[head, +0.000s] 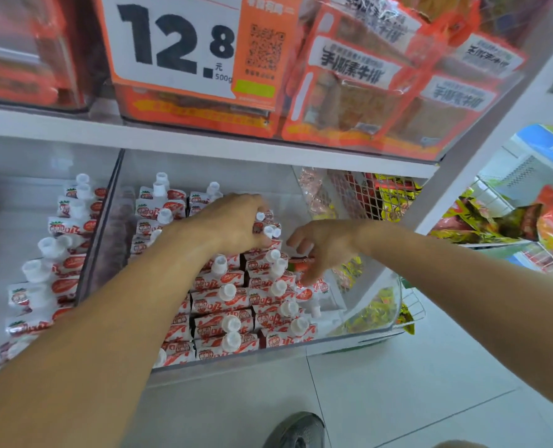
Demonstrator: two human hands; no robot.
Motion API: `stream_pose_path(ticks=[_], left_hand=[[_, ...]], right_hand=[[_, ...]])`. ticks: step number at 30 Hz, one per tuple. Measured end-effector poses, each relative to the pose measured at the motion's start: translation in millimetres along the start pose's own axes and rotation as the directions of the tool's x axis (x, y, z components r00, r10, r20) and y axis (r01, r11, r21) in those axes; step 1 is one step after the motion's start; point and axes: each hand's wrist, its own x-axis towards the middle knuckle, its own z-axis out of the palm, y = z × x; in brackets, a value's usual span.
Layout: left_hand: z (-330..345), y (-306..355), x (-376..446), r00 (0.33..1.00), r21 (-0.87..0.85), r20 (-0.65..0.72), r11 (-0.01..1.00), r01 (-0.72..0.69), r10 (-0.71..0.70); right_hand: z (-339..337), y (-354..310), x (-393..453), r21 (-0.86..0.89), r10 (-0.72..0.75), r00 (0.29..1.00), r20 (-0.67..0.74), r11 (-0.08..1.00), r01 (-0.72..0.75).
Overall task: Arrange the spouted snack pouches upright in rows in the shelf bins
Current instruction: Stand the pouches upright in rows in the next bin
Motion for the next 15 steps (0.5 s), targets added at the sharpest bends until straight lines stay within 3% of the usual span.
stream_pose_path(ticks=[6, 9, 11, 15], left_hand=[[-2, -1, -3, 1.0, -0.013, -0.002, 1.0, -0.021, 0.021], [-3, -3, -3, 1.0, -0.035, -0.004, 0.999, -0.03, 0.03], [-5, -3, -2, 0.998, -0.08, -0.062, 0.996, -0.03, 0.026], [-9, 3, -2, 0.974, -0.236, -0.225, 0.97, -0.06, 0.006]], right_hand=[[17, -7, -7, -0.224, -0.056, 0.997, -0.051, 0.974, 0.043], [7, 0, -24, -0.288, -0.087, 0.965, -0.249, 0.958, 0.012], [1, 4, -36, -0.293, -0.128, 0.874, -0.469, 0.956, -0.018], [6, 8, -35, -0.06, -0.085, 0.58, -0.81, 0.996, 0.062]])
